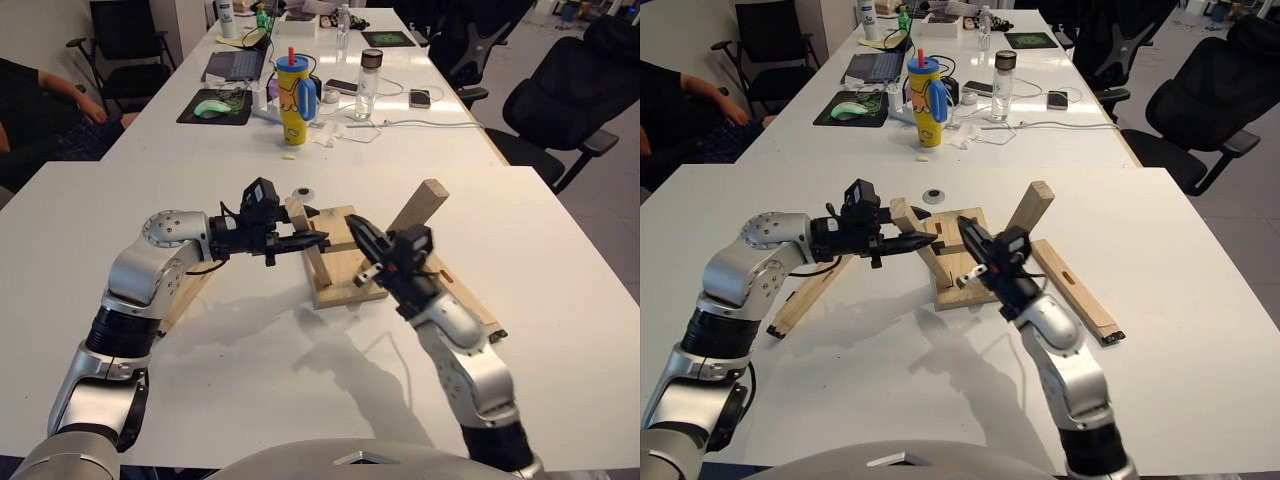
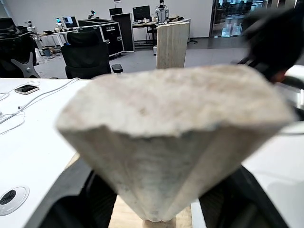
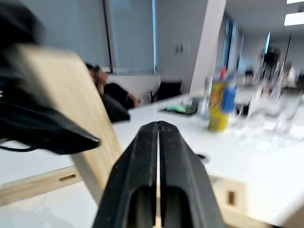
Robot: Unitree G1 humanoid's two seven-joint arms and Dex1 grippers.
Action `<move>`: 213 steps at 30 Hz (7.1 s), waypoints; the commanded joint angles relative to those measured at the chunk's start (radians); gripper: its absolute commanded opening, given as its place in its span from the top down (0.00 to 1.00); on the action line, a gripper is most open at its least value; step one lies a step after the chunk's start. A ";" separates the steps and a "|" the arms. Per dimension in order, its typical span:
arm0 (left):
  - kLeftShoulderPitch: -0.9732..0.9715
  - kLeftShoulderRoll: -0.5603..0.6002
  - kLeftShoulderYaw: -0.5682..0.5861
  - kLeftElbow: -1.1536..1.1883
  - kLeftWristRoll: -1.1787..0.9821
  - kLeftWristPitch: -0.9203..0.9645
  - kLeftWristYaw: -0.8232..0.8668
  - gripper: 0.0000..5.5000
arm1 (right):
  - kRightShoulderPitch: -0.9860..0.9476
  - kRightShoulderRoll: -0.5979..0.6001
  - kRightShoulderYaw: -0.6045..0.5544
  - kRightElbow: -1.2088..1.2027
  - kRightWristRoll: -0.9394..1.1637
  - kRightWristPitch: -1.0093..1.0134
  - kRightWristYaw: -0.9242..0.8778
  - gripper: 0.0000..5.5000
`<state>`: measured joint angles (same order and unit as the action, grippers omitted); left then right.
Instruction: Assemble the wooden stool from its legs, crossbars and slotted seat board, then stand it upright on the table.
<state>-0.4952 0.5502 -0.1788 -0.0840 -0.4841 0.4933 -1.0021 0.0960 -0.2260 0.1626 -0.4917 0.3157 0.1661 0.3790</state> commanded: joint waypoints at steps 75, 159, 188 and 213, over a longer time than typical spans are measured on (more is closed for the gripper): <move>0.222 -0.295 0.282 -0.374 0.095 -0.024 1.128 1.00 | -0.113 0.094 0.125 0.609 -0.206 0.242 -0.064 1.00; 0.297 0.322 -0.171 -0.108 0.383 0.073 -0.080 1.00 | -0.582 -0.016 0.202 0.458 -0.051 0.048 0.613 1.00; 0.394 0.424 -0.092 -0.235 0.237 0.113 -0.246 1.00 | -0.598 -0.226 0.200 0.975 -0.448 -0.155 0.419 1.00; 0.073 0.080 -0.213 0.290 0.568 -0.108 0.241 1.00 | -0.360 -0.303 0.458 0.438 -0.314 0.340 0.785 1.00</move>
<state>-0.3055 0.6796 -0.3550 0.0278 0.0187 0.4816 -0.7836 -0.3773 -0.5524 0.5132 -0.0626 0.0084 0.3777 1.1226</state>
